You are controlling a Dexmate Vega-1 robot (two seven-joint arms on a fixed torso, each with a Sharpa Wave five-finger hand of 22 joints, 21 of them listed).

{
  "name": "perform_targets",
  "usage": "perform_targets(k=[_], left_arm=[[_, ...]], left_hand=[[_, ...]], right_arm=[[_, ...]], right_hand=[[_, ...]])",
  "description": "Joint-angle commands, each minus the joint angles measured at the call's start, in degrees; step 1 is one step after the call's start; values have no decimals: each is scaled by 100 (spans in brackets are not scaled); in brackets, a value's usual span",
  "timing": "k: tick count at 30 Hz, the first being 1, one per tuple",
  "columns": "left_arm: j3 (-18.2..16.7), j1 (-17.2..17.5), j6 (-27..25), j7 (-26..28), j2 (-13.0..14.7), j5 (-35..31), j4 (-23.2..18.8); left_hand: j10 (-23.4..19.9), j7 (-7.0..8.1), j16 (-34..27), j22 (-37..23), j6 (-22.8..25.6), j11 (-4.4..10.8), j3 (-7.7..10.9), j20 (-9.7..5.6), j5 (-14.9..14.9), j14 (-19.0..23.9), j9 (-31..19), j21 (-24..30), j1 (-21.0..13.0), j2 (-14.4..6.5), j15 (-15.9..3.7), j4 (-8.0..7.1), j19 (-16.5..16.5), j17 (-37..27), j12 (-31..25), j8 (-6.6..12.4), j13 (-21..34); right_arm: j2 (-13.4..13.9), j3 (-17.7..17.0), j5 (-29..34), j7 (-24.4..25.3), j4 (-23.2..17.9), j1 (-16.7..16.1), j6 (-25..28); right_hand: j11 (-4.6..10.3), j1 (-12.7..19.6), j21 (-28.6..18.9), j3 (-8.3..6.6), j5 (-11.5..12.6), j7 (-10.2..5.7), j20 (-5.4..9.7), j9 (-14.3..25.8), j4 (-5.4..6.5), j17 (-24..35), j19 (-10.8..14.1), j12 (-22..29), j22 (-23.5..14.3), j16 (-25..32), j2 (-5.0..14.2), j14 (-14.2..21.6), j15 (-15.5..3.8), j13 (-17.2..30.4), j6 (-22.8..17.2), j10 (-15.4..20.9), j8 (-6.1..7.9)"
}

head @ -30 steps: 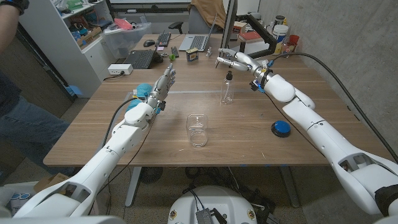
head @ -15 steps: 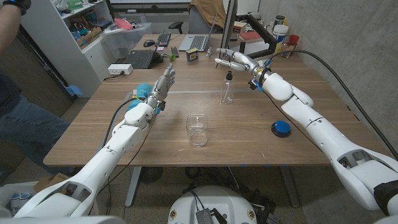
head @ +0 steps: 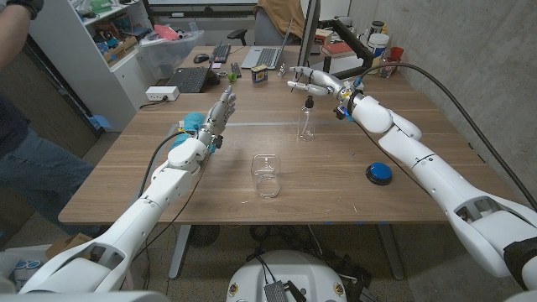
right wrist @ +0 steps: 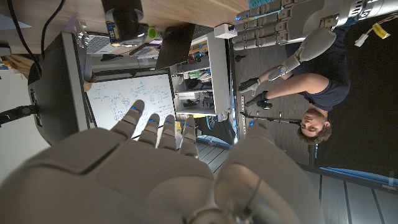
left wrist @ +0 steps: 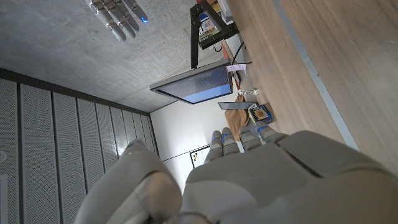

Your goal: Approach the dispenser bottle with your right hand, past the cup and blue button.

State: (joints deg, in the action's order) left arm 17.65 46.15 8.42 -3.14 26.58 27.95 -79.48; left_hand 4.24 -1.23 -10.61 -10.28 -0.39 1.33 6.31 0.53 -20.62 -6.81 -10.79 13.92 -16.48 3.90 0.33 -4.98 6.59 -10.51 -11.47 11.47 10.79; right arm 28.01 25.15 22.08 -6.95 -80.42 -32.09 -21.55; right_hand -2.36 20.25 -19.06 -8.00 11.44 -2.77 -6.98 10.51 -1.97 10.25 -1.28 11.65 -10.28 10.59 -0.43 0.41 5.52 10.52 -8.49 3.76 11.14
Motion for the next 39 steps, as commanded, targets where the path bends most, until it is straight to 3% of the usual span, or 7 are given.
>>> perform_targets(k=[1, 39], left_arm=[[-2, -77, 14, -61, -27, -1, 123], [37, -256, -10, -149, -141, -46, 357]], left_hand=[[19, -26, -32, -7, 29, 12, -6, 17, -11, -30, -10, -29, -77, 3, 36, -4, 15, -22, -24, 27, 14], [6, -24, -34, -10, 52, 8, -59, 32, -10, -18, -11, -84, -104, -19, 19, -6, 1, -22, -28, 22, 14]], right_arm=[[39, 147, 252, -52, 25, 163, 103], [176, 613, 1119, -266, -2, 517, 627]], right_hand=[[1, 58, 12, -7, 15, -40, -41, 23, -41, 20, 13, 7, -9, 0, -15, -22, 24, 16, -18, -32, -6], [-48, 155, 142, -25, 46, -57, -217, 25, -120, 14, -53, 8, -15, 1, 15, -102, 41, 20, 17, -96, -12]])
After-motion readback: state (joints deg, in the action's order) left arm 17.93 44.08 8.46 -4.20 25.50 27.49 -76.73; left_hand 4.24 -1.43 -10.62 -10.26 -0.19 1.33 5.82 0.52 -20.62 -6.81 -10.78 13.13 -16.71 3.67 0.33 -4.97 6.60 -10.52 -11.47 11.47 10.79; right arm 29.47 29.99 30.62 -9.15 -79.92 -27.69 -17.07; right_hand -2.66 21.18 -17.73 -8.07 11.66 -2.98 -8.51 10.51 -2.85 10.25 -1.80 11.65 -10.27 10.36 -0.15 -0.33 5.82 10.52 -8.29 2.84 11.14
